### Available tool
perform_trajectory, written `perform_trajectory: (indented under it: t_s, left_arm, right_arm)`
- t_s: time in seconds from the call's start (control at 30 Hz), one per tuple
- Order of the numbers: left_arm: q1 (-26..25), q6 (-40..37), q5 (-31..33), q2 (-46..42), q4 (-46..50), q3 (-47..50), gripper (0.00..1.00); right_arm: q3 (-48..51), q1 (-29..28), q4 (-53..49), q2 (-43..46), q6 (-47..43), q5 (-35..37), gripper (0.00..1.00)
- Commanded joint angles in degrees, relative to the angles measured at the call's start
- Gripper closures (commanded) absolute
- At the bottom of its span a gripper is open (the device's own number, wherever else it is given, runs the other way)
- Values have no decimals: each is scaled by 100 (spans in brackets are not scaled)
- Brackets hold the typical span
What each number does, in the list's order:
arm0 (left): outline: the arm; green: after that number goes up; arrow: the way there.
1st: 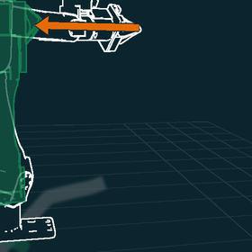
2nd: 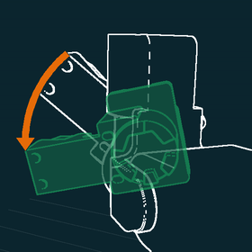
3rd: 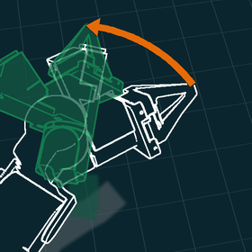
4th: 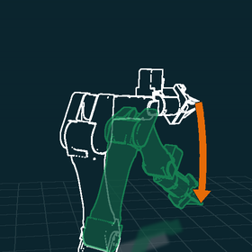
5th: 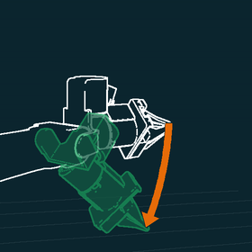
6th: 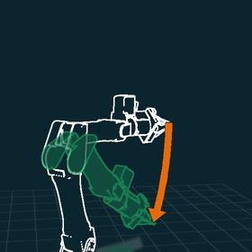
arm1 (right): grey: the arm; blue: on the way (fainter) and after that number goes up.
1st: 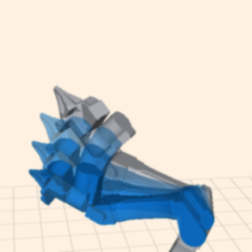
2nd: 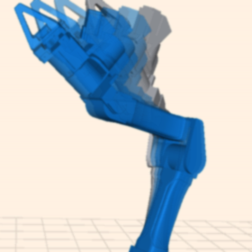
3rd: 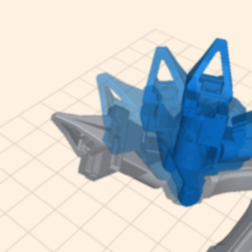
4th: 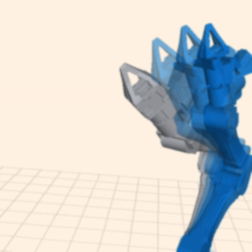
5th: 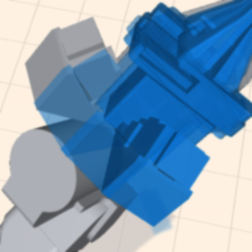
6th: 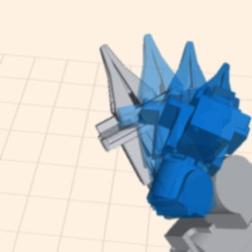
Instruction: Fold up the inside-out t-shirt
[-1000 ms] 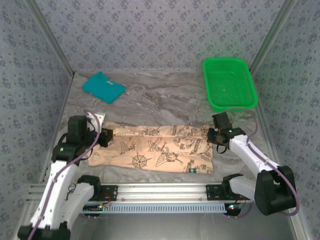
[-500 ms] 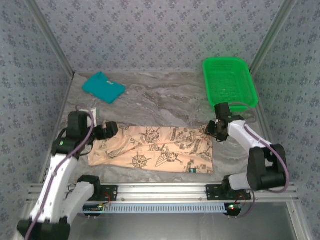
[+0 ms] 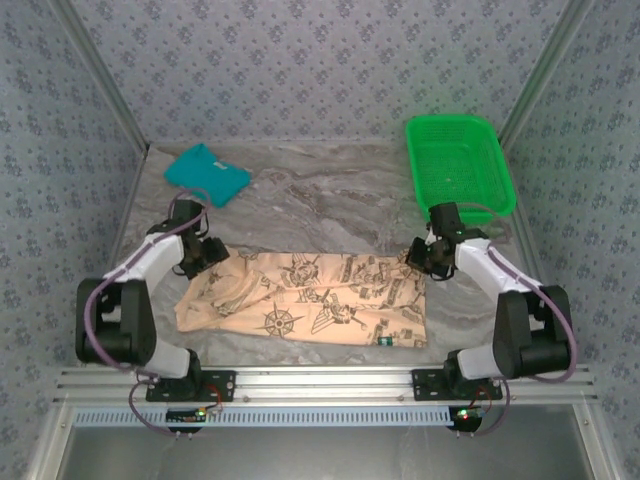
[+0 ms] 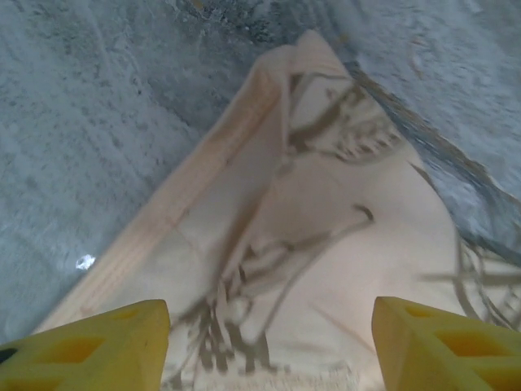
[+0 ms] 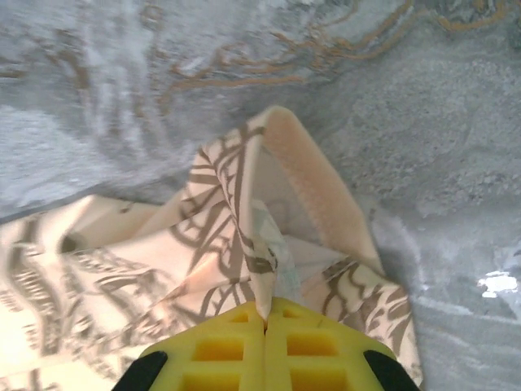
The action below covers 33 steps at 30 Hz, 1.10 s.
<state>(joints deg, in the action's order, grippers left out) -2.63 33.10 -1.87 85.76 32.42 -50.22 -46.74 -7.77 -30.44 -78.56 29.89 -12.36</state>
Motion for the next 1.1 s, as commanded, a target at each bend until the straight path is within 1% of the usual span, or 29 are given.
perform_trajectory:
  t_s: [0.0, 0.03, 0.1, 0.17, 0.2, 0.23, 0.33, 0.47, 0.53, 0.63, 0.73, 0.77, 0.8, 0.83, 0.87, 0.9, 0.93, 1.07]
  left_arm:
    - [116, 111, -251, 645, -373, -291, 39]
    - [131, 96, -276, 787, -410, -332, 45]
    - [220, 81, -341, 1019, -420, -433, 67]
    - [302, 50, -356, 1113, -455, -461, 79]
    - [361, 17, -410, 1150, -465, -481, 94]
    - [427, -11, -460, 1186, -396, -525, 100]
    - [620, -59, -512, 1136, -325, -536, 100]
    - [928, 244, -616, 1010, -431, -367, 100]
    - [1005, 324, -768, 1005, -547, -292, 100]
    - [1022, 300, -785, 1016, -553, -295, 100]
    - [1083, 257, -736, 994, -498, -309, 100]
    - [1106, 287, -680, 956, -469, -304, 100]
    - [1124, 309, -636, 900, -480, -288, 100]
    - [1122, 319, -637, 847, -482, -290, 93]
    - [1121, 311, -688, 814, -465, -316, 75]
    - [1124, 281, -799, 779, -415, -353, 60]
    - [1113, 251, -853, 720, -327, -405, 59]
    - [1104, 157, -682, 243, 175, -484, 50]
  right_arm:
    - [-201, 145, -374, 285, 165, -560, 100]
    - [-200, 182, -373, 332, 179, -692, 100]
    - [-136, 267, -544, 509, 235, -952, 100]
    - [-68, 300, -555, 696, 241, -985, 100]
    - [-9, 311, -581, 772, 220, -954, 100]
    - [55, 328, -621, 796, 202, -928, 100]
    - [409, 442, -615, 810, 229, -1147, 100]
    - [1080, 451, -428, 865, 511, -833, 100]
    - [1329, 447, -97, 788, 568, -773, 99]
    - [1390, 486, -40, 643, 534, -568, 97]
    - [1220, 799, -249, 670, 333, -420, 98]
    - [1166, 876, -314, 715, 302, -391, 95]
    - [1096, 914, -363, 773, 240, -398, 84]
    - [994, 918, -489, 824, 151, -435, 73]
    - [917, 897, -602, 854, 85, -469, 71]
    - [820, 841, -685, 914, -17, -511, 71]
    - [731, 735, -795, 992, -36, -450, 71]
    - [570, 205, -1003, 1247, 125, -388, 72]
